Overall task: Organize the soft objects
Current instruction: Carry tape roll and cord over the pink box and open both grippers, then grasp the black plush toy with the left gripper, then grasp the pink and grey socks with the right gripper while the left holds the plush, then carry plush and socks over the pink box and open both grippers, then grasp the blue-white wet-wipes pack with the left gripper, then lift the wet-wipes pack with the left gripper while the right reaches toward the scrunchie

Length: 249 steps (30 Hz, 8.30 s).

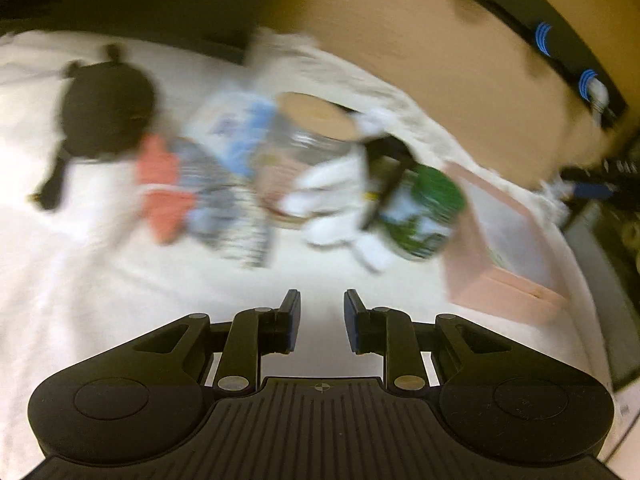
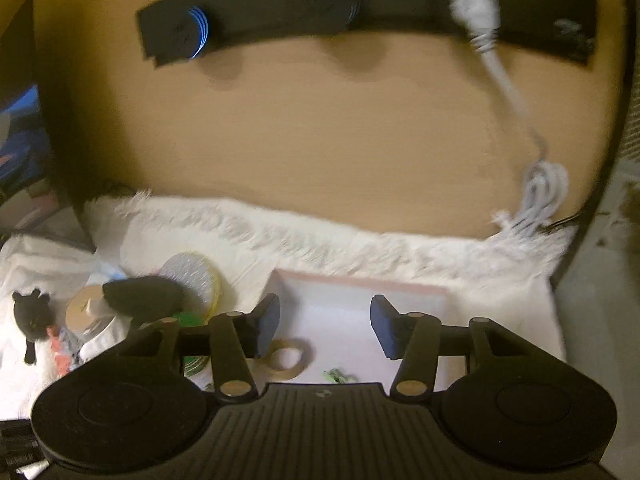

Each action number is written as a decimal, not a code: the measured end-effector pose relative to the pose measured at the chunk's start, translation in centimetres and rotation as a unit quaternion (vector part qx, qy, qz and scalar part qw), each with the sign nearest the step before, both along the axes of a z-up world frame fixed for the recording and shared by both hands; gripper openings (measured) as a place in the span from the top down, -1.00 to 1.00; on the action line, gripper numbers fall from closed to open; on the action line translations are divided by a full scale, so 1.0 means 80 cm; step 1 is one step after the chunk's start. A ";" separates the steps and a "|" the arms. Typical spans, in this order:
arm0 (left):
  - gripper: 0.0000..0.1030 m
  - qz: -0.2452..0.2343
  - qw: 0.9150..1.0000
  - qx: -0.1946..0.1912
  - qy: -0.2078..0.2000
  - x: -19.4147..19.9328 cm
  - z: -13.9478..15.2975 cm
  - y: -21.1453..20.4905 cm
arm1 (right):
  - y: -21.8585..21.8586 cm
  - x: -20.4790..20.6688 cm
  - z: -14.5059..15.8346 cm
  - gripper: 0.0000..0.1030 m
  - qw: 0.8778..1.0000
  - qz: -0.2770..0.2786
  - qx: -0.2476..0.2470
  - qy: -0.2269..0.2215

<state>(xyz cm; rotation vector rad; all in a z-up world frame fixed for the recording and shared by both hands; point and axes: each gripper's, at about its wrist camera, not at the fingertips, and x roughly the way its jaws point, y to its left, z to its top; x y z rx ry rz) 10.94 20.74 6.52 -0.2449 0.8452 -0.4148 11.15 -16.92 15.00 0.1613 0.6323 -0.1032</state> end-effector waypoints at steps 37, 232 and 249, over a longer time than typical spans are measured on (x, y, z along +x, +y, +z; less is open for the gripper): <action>-0.71 0.026 0.999 -0.012 -0.022 0.182 0.020 0.147 | 0.321 0.002 -0.129 -0.22 0.963 0.228 -0.121 0.085; 0.51 -0.051 0.981 -0.127 0.136 0.189 -0.037 0.054 | 0.317 0.036 -0.159 -0.16 0.969 0.203 -0.064 0.124; 0.48 0.009 0.980 -0.122 0.155 0.185 -0.078 0.041 | 0.371 0.066 -0.153 0.29 0.957 0.260 -0.111 0.060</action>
